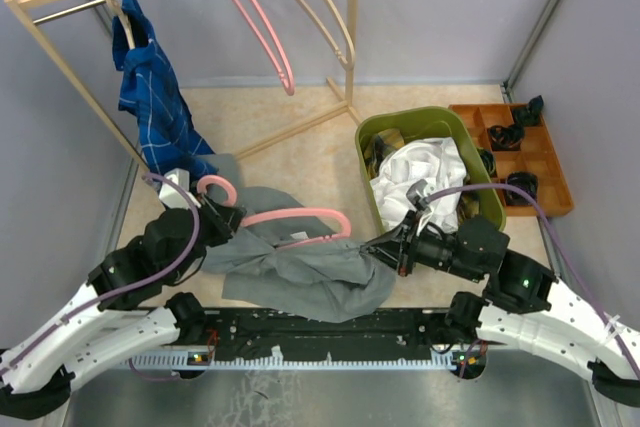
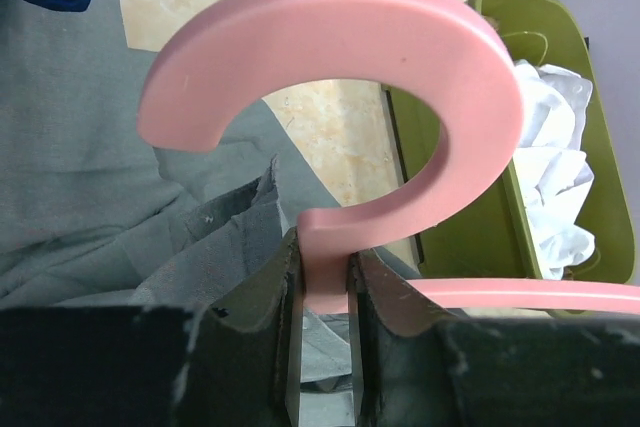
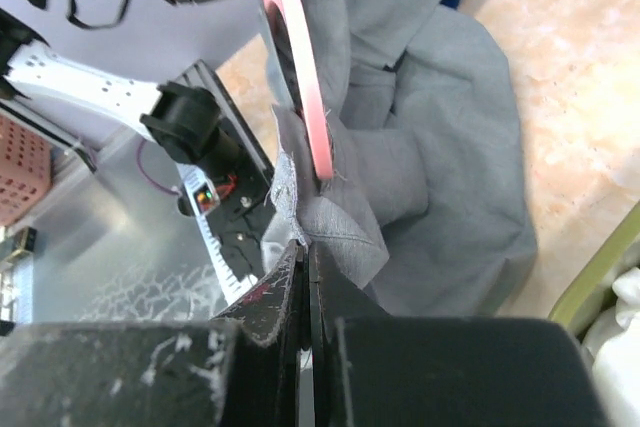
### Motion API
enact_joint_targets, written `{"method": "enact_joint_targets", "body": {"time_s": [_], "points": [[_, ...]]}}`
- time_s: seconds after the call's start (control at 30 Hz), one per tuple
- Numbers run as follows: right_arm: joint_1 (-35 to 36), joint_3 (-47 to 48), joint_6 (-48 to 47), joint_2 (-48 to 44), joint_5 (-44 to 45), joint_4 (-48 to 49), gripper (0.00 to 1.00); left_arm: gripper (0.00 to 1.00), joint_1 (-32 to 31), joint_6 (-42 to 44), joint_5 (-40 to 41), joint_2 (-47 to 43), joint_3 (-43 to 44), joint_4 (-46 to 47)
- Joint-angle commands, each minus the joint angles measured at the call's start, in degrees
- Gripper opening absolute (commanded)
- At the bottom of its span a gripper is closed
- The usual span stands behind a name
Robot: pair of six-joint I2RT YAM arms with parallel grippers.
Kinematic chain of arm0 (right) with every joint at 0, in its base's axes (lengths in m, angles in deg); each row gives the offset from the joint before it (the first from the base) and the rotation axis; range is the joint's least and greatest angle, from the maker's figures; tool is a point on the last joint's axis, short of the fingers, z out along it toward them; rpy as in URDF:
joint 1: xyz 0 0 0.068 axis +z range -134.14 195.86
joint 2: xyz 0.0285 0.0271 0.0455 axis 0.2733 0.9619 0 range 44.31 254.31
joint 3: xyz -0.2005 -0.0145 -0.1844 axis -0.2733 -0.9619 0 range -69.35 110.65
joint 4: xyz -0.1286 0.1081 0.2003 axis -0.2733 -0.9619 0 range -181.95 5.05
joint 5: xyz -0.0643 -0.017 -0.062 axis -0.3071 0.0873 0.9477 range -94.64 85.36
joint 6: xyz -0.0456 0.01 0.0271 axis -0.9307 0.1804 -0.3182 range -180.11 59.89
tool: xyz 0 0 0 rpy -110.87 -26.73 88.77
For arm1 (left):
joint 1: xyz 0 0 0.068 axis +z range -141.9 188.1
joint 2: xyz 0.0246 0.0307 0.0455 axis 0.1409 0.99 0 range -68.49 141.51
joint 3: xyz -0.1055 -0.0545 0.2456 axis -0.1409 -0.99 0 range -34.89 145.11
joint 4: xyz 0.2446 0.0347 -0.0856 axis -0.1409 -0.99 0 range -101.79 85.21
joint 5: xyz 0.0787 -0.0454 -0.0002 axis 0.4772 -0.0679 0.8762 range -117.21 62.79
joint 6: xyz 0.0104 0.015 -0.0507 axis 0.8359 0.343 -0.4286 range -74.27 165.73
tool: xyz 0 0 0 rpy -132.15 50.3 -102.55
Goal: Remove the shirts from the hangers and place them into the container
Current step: Remove the shirt from the hanger.
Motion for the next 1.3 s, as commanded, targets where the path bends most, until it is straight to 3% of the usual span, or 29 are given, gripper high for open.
{"method": "enact_joint_targets", "body": {"time_s": [0.0, 0.07, 0.13, 0.17, 0.27, 0.43, 0.8, 0.9, 1.1, 1.27], "points": [[-0.1, 0.9, -2.0, 1.8, 2.0, -4.2, 0.00, 0.00, 0.3, 0.0, 2.9, -0.9, 0.8, 1.0], [-0.1, 0.8, -1.0, 2.5, 4.2, -3.3, 0.03, 0.00, 0.3, 0.9, 2.1, -0.7, 0.8, 1.6], [0.0, 0.8, -0.1, 2.6, 4.4, -1.2, 0.13, 0.00, 0.3, 1.7, 1.2, -0.3, 0.9, 1.7], [0.0, 1.1, -0.1, 2.6, 4.3, -0.3, 0.30, 0.00, 0.3, 2.1, 0.7, 0.0, 1.1, 1.7], [-0.1, 3.1, 0.2, 2.8, 4.9, 0.2, 0.53, 0.00, 0.3, 3.4, -0.6, 0.7, 1.2, 1.9], [-0.1, 6.3, -0.4, 3.5, 5.6, -1.9, 0.64, 0.00, 0.3, 5.2, -2.6, 1.6, 0.9, 2.6], [-0.1, 4.7, 2.3, 7.8, 4.9, -0.3, 0.66, 0.00, 0.3, 10.2, -10.0, 3.0, 0.1, 7.6], [0.0, 4.4, 2.4, 8.8, 2.1, 1.3, 0.60, 0.00, 0.3, 10.7, -10.9, 3.6, 0.1, 7.6], [0.0, 4.2, 1.9, 8.1, 1.6, 1.8, 0.37, 0.00, 0.3, 11.0, -11.1, 3.8, 0.1, 7.3], [-0.1, 3.6, 1.9, 8.7, -0.6, 2.0, 0.35, 0.00, 0.3, 11.5, -11.9, 3.6, -0.1, 8.1]]}}
